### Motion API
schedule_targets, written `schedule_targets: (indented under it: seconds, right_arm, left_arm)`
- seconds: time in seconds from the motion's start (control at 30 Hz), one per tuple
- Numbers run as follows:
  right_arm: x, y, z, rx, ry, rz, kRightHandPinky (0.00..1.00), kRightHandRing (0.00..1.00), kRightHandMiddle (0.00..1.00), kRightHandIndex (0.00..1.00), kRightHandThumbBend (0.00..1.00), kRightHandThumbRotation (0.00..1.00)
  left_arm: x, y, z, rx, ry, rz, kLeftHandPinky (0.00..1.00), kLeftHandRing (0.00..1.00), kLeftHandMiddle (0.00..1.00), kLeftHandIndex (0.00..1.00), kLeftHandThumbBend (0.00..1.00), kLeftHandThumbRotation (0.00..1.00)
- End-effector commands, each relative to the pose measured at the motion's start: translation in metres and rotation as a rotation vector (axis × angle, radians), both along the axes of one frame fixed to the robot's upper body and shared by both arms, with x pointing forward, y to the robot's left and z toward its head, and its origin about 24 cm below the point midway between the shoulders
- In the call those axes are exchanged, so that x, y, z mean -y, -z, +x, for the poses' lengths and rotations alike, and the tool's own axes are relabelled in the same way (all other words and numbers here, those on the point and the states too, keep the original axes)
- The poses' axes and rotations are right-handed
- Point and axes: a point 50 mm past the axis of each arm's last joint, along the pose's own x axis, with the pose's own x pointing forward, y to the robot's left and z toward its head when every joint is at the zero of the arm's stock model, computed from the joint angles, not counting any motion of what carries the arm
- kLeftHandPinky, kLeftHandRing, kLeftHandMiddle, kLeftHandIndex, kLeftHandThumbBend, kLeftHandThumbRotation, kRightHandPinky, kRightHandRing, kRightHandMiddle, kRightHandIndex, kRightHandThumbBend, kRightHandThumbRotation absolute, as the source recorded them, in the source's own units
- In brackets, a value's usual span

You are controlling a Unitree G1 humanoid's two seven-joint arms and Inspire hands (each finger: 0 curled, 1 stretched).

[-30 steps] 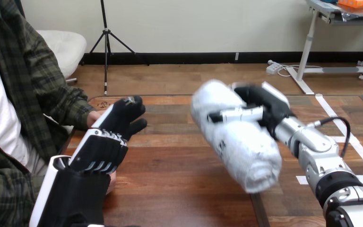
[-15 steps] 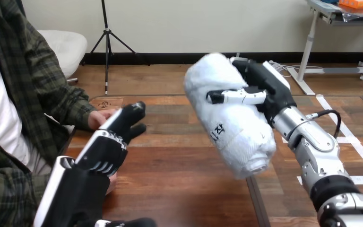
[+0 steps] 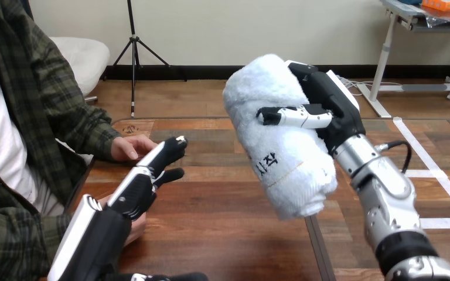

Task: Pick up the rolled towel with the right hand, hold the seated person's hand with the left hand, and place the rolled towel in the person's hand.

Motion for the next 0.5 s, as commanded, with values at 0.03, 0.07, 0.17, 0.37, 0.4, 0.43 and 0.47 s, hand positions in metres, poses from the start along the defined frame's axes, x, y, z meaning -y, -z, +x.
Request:
schedule_targets:
  seconds: [0.03, 0.07, 0.17, 0.37, 0.4, 0.43, 0.47]
  right_arm:
    - [-0.001, -0.025, 0.000, 0.139, 0.002, 0.073, 0.04, 0.09, 0.14, 0.18, 0.69, 0.00]
    - [-0.001, -0.025, 0.000, 0.145, 0.001, 0.074, 0.04, 0.09, 0.14, 0.18, 0.68, 0.00]
    - [-0.001, -0.025, -0.002, 0.148, -0.008, 0.083, 0.04, 0.09, 0.15, 0.18, 0.68, 0.00]
    - [-0.002, -0.024, -0.006, 0.166, -0.020, 0.084, 0.05, 0.09, 0.15, 0.18, 0.68, 0.00]
    - [-0.002, -0.024, -0.007, 0.167, -0.023, 0.083, 0.05, 0.10, 0.16, 0.19, 0.67, 0.00]
    - [-0.002, -0.024, -0.007, 0.168, -0.026, 0.083, 0.05, 0.10, 0.16, 0.19, 0.67, 0.00]
    - [-0.002, -0.024, -0.008, 0.173, -0.029, 0.083, 0.05, 0.10, 0.16, 0.19, 0.67, 0.00]
  left_arm:
    - [-0.007, -0.020, 0.003, 0.106, -0.039, 0.126, 0.88, 0.95, 0.96, 0.93, 1.00, 0.57]
    - [-0.007, -0.020, 0.003, 0.109, -0.044, 0.133, 0.90, 0.95, 0.96, 0.92, 1.00, 0.55]
    - [-0.009, -0.023, 0.002, 0.102, -0.072, 0.195, 0.91, 0.96, 0.96, 0.92, 1.00, 0.53]
    - [-0.016, -0.028, 0.000, 0.093, -0.144, 0.323, 0.92, 0.96, 0.96, 0.92, 1.00, 0.51]
    - [-0.017, -0.029, -0.001, 0.091, -0.160, 0.352, 0.91, 0.96, 0.95, 0.92, 1.00, 0.51]
    - [-0.018, -0.029, -0.001, 0.089, -0.170, 0.370, 0.91, 0.95, 0.95, 0.92, 1.00, 0.51]
    - [-0.019, -0.031, -0.001, 0.089, -0.185, 0.402, 0.91, 0.95, 0.95, 0.92, 1.00, 0.51]
